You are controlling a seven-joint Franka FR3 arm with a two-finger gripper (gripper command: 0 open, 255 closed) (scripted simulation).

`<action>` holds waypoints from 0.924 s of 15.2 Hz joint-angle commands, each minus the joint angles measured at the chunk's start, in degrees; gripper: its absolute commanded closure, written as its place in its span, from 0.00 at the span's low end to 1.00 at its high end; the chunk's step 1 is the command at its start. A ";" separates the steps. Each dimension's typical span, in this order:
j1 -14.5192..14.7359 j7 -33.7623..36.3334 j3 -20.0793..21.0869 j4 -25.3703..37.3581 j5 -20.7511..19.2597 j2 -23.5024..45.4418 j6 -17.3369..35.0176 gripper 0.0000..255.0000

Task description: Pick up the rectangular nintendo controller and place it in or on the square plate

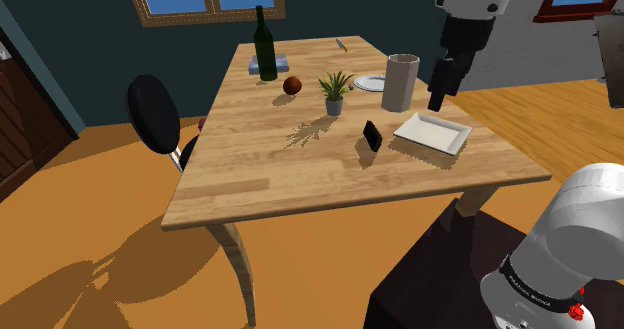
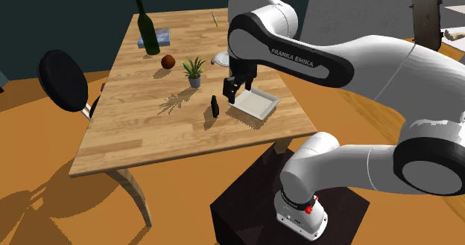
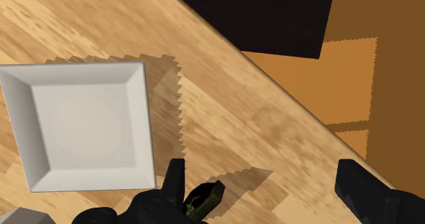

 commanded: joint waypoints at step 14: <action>-3.22 2.89 -4.25 -3.05 5.78 20.00 26.22 0.00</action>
